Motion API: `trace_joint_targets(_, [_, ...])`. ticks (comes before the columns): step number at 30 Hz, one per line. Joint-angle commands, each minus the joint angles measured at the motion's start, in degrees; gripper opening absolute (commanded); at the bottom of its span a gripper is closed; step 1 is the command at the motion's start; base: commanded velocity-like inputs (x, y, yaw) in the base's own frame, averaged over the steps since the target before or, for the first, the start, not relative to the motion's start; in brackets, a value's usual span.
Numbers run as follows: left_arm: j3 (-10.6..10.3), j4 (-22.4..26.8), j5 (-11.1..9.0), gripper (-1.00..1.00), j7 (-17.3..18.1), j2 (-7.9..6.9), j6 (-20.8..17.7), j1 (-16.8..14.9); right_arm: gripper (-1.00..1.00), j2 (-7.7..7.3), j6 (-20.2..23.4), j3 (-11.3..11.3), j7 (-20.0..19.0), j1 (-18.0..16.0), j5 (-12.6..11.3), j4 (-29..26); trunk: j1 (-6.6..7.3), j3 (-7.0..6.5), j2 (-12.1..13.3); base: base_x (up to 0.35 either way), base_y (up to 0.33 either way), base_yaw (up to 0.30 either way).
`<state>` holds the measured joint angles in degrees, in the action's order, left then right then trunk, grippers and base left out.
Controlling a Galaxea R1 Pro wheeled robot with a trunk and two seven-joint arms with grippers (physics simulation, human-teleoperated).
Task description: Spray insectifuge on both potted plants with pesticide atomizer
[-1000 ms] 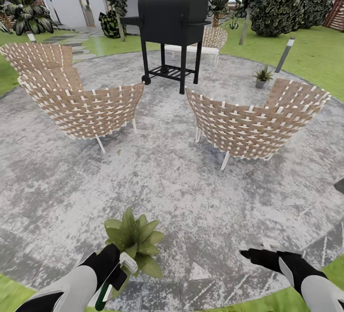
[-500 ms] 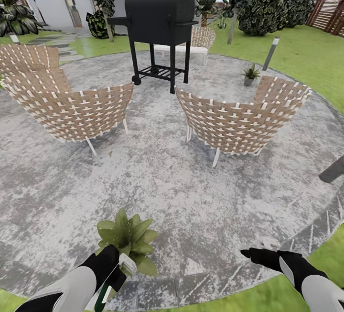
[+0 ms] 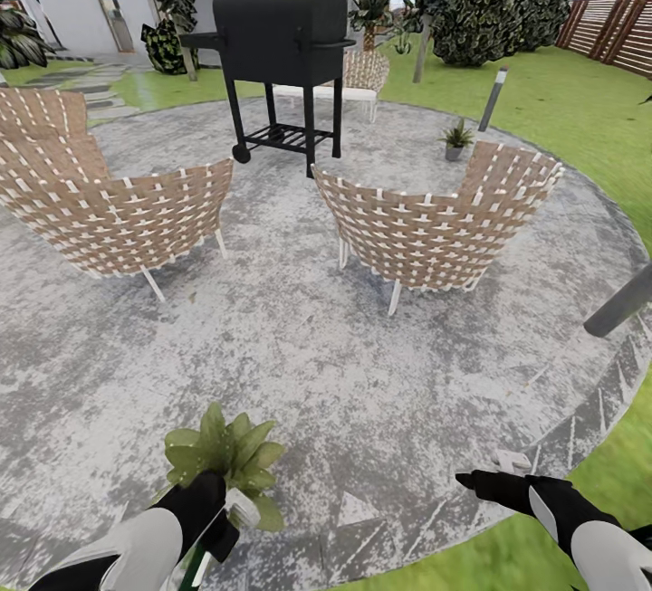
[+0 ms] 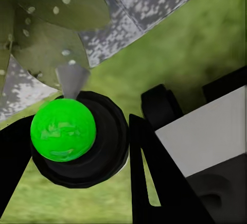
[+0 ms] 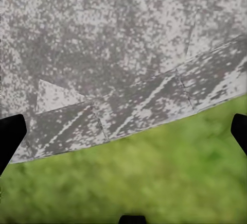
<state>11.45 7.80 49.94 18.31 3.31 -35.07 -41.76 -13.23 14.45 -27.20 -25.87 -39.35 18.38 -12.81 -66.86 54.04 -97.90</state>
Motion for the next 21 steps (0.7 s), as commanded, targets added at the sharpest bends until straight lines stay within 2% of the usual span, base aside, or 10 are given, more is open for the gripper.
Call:
trace_joint_targets(1, [0.4,-0.1,0.6,-1.0,0.4,0.03,-0.2,0.0,1.0,-0.02,0.3,-0.5,-0.3,0.0,0.5,-0.1,0.01,0.04,0.0,0.001,-0.001,0.0])
trace_joint_targets(10, [0.5,-0.6,0.7,-1.0,0.3,-0.02,-0.2,0.0,1.0,0.0,0.3,-0.4,-0.2,0.0,0.5,-0.1,0.01,0.04,0.0,0.0,-0.092,0.0])
trace_joint_targets(13, [0.4,-3.8,0.7,-1.0,0.3,-0.17,-0.1,0.0,1.0,0.04,0.3,-0.4,-0.1,0.0,0.5,-0.1,0.01,0.04,0.0,0.0,-0.012,0.0])
trace_joint_targets(16, [0.4,-5.2,0.7,-1.0,0.2,-1.45,0.0,0.0,1.0,0.04,0.3,-0.4,-0.1,0.0,0.5,-0.1,0.01,0.04,0.0,0.0,-0.002,0.0])
trace_joint_targets(18, [0.4,-5.4,0.7,-1.0,0.2,-2.79,0.0,0.0,1.0,0.04,0.3,-0.4,-0.1,0.0,0.5,-0.1,0.01,0.04,0.0,0.0,0.0,0.0])
trace_joint_targets(21, [0.4,-5.4,0.7,-1.0,0.2,-3.37,0.0,0.0,1.0,0.04,0.3,-0.4,-0.1,0.0,0.5,-0.1,0.01,0.04,0.0,0.0,0.0,0.0])
